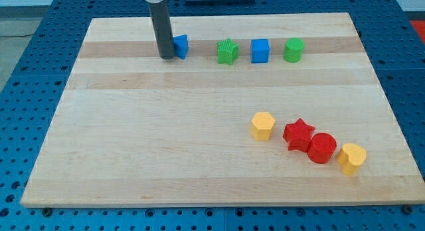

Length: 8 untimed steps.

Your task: Move the blue triangle left to the green star

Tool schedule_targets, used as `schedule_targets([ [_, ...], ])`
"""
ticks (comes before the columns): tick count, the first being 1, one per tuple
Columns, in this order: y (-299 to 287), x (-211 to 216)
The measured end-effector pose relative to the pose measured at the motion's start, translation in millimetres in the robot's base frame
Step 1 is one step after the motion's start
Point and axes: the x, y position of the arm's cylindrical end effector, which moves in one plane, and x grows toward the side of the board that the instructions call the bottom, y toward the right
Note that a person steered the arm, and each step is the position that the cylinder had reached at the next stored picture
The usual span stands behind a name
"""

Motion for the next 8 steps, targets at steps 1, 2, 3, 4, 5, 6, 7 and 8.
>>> schedule_targets([
  [1, -24, -33],
  [2, 0, -52],
  [3, 21, -47],
  [4, 11, -38],
  [5, 9, -22],
  [6, 11, -17],
  [7, 16, -17],
  [8, 30, -17],
])
